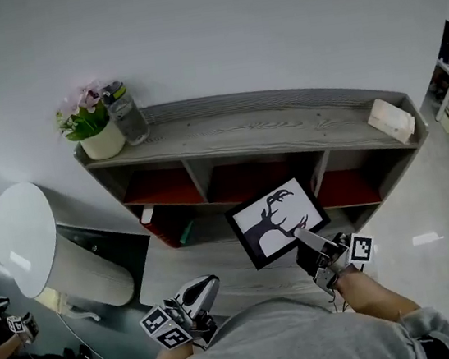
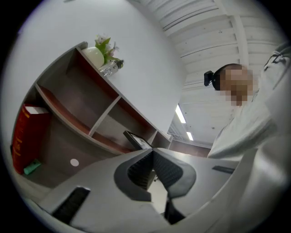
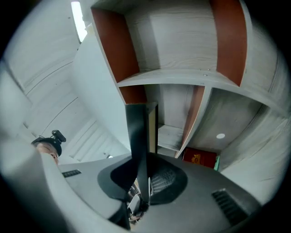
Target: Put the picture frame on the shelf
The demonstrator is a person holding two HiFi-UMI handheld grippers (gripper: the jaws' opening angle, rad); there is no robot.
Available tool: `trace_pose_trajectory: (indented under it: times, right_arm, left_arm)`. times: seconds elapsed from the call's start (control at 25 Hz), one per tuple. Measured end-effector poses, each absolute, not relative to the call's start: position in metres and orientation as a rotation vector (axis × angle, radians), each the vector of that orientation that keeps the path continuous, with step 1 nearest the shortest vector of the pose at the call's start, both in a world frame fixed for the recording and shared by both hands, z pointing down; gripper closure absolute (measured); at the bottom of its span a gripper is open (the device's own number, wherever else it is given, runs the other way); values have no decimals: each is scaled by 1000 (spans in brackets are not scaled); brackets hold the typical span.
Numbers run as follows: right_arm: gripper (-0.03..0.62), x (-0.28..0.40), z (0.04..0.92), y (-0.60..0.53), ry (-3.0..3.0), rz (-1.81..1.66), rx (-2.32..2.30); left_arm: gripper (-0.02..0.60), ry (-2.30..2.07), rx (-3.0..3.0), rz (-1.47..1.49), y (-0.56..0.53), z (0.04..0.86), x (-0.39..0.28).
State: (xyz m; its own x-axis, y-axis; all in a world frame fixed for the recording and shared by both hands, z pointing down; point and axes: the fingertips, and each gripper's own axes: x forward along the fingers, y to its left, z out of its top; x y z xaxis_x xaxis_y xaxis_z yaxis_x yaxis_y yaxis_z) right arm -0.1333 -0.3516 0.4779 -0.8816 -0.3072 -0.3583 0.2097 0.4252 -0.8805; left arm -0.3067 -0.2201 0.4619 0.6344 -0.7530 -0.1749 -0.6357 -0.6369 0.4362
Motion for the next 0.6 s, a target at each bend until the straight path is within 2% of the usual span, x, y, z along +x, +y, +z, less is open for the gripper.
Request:
trace_pose_trajectory:
  times: [0.28,0.6]
  right_arm:
    - [533,-162,482,-364,2103,-1407,-323]
    - [533,-176,493,-372,2030,-1393,-483]
  left_arm:
    - [572,-897,2596,-459,-256,454,-365]
    - [572,-762,2588,-444,-275,462,-389]
